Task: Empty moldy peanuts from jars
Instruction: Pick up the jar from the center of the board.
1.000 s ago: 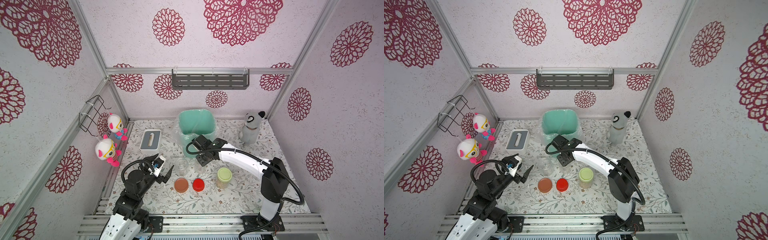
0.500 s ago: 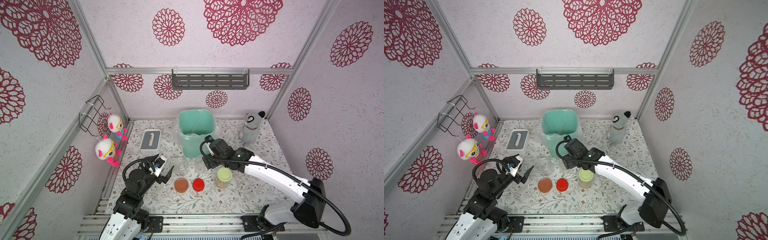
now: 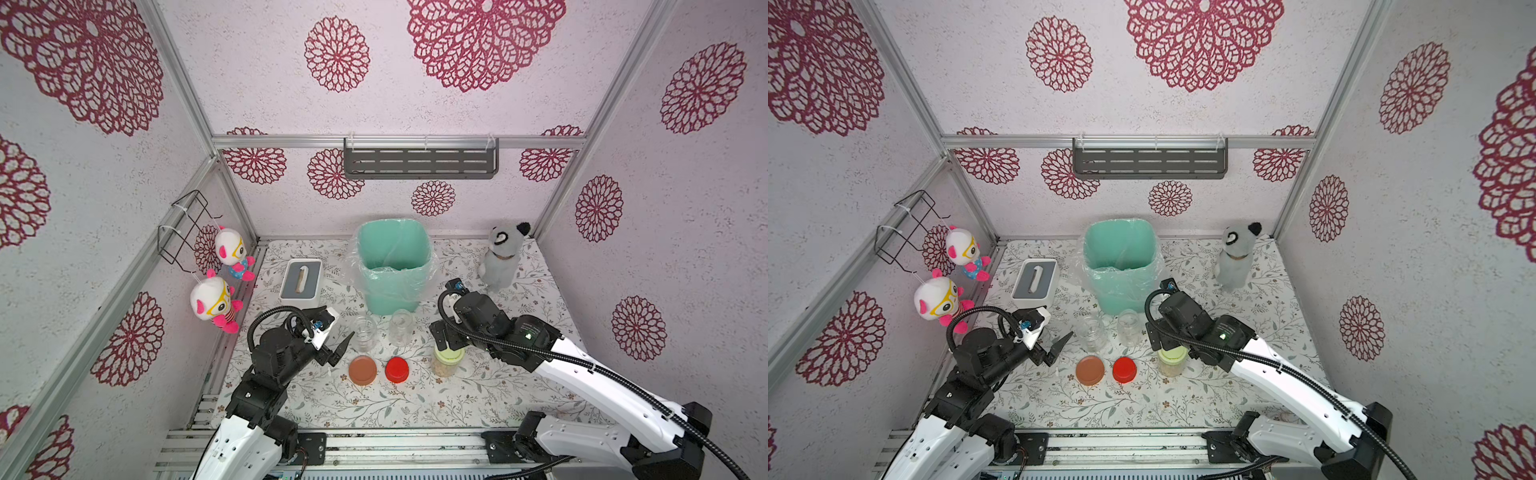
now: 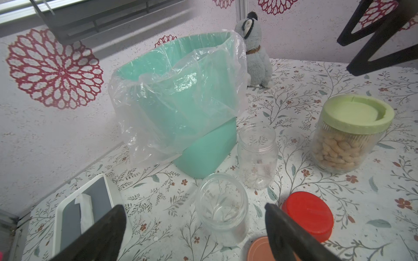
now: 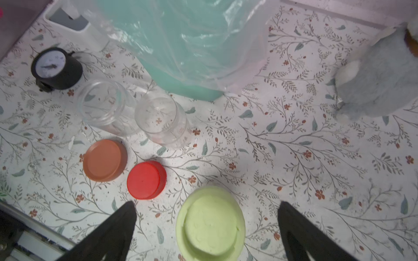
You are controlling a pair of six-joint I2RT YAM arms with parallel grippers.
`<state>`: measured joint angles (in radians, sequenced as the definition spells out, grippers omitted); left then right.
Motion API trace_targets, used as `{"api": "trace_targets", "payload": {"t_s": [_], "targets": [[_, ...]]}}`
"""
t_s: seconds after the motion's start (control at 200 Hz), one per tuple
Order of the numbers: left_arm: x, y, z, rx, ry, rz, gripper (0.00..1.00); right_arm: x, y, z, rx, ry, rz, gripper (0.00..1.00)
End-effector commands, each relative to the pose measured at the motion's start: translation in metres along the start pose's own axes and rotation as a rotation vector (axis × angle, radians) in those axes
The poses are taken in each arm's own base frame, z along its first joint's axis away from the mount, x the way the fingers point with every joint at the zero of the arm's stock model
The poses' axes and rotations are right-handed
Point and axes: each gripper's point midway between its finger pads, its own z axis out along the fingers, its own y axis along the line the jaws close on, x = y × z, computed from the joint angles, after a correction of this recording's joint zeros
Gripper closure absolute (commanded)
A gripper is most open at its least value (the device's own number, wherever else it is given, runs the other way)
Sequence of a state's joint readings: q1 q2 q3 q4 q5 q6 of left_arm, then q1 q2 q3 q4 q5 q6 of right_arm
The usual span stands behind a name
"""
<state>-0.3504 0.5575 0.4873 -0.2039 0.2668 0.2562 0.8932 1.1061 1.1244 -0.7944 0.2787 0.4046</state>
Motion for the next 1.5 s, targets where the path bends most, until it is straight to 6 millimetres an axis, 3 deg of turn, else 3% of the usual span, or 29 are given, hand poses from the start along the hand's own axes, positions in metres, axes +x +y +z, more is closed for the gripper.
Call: {"api": "trace_targets", "payload": {"t_s": [0.0, 0.215, 0.52, 1.141, 1.496], "targets": [[-0.009, -0.007, 0.001, 0.057, -0.018, -0.038, 0.03, 0.03, -0.003, -0.003, -0.002, 0.118, 0.003, 0.01], [-0.014, -0.01, 0.005, 0.093, -0.024, -0.074, 0.03, 0.051, 0.005, 0.011, -0.029, 0.211, -0.011, 0.01], [-0.008, -0.013, 0.01, 0.104, -0.009, -0.08, 0.03, 0.063, 0.001, 0.03, 0.017, 0.262, 0.009, 0.01], [0.001, -0.009, 0.015, 0.084, 0.029, -0.073, 0.03, 0.074, -0.003, 0.064, 0.047, 0.341, 0.041, 0.06], [-0.003, -0.009, 0.015, 0.09, 0.03, -0.082, 0.03, 0.075, -0.008, 0.066, 0.08, 0.357, 0.01, 0.12]]}}
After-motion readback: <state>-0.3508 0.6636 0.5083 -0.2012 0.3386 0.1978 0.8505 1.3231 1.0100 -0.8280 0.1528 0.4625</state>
